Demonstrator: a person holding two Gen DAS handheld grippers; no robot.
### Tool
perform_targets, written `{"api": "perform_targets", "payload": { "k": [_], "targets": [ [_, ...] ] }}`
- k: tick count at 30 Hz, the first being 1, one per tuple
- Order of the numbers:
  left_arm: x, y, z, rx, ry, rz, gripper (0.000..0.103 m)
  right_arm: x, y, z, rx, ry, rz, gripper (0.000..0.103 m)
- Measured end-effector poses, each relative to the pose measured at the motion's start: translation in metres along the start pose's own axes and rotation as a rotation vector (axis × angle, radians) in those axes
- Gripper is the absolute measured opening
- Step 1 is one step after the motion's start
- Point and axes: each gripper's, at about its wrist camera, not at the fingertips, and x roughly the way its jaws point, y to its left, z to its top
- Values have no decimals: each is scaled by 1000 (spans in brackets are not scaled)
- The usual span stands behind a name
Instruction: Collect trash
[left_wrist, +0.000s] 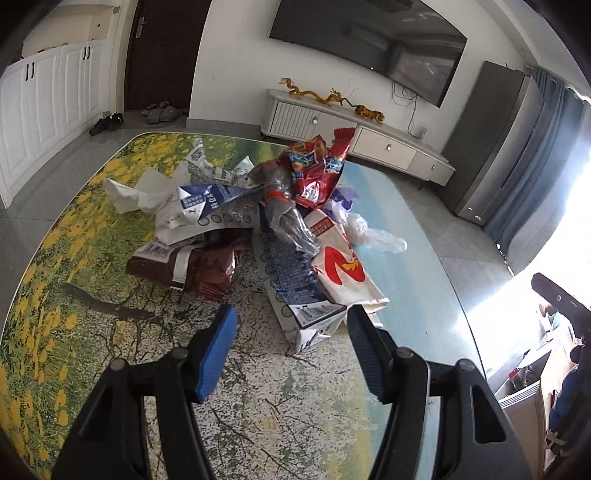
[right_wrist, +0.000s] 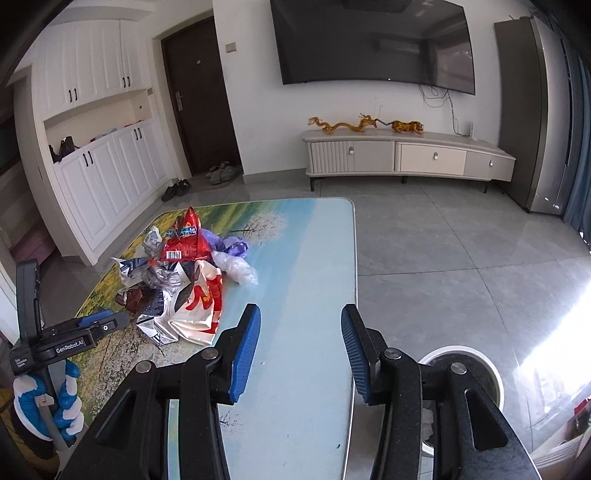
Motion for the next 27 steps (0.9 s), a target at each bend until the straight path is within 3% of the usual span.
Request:
{"api": "perform_targets", "payload": {
  "k": [13, 20, 27],
  "targets": [
    [72, -4, 34, -54, 171, 50, 59, 67, 9, -3, -30, 95, 101, 46],
    [82, -2, 28, -75, 222, 34, 37, 114, 25, 12, -62, 132, 167, 46],
    [77, 10, 19, -102, 238, -6, 33, 169, 35, 29, -47, 171, 233, 47]
  ]
}}
